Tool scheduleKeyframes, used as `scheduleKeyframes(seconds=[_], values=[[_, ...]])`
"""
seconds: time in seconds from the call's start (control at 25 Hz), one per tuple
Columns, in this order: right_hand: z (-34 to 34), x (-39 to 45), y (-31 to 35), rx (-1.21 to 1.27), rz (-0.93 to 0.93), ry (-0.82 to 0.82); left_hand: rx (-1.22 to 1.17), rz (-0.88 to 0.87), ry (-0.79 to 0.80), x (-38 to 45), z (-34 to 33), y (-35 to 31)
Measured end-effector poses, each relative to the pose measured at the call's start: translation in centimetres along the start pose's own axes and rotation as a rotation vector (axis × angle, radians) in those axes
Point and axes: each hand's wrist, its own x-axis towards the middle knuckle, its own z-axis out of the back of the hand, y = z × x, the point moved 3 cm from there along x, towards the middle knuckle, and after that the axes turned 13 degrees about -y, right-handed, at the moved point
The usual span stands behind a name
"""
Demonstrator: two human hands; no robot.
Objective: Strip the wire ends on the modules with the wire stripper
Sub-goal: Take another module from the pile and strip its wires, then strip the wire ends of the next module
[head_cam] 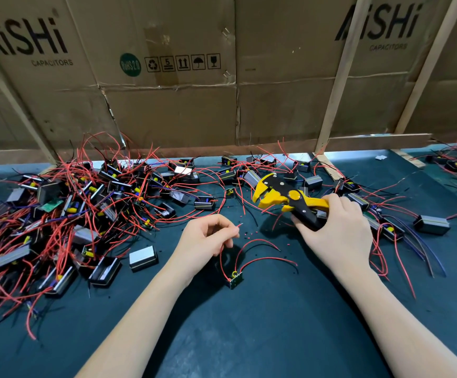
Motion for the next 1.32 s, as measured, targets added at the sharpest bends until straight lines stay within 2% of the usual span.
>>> scheduleKeyframes(seconds=[0.12,0.24,0.4,0.68,0.72,0.8,1.0,1.08,1.2,1.28,1.32], values=[[0.4,0.5,-0.8,0.089,-0.146,-0.013,0.153,-0.051,0.055,0.1,0.6,-0.1],[0.8,0.9,-1.6,0.148,-0.247,-0.026,0.273,-0.05,0.182,0.0,1.1,-0.1],[1.0,1.2,-2.2,0.216,-0.34,-0.014,0.153,0.064,0.29,-0.4,1.3,-0.4],[1.3,1.8,-1.9,0.445,-0.417,-0.037,-0.14,0.039,0.211,0.0,1.9,-2.2],[1.4,1.9,-1.8,0.474,-0.427,-0.054,-0.145,0.017,0.215,0.4,1.4,-2.6],[1.6,2.0,-1.7,0.536,-0.436,-0.095,-0.002,-0.076,0.256,1.3,-0.6,-3.8],[2.3,2.2,-1.8,0.58,-0.425,-0.162,0.29,-0.46,0.229,2.5,-8.3,-8.3],[2.4,2.3,-1.9,0.586,-0.427,-0.169,0.371,-0.486,0.271,2.6,-9.5,-8.3],[2.9,2.3,-1.7,0.613,-0.419,-0.204,0.521,-0.614,0.112,3.0,-5.8,-6.7],[3.3,2.3,-1.1,0.67,-0.379,-0.217,0.619,-0.74,-0.124,3.6,-0.9,-5.6],[3.4,2.3,-0.7,0.726,-0.355,-0.198,0.656,-0.75,-0.266,4.0,1.9,-5.0]])
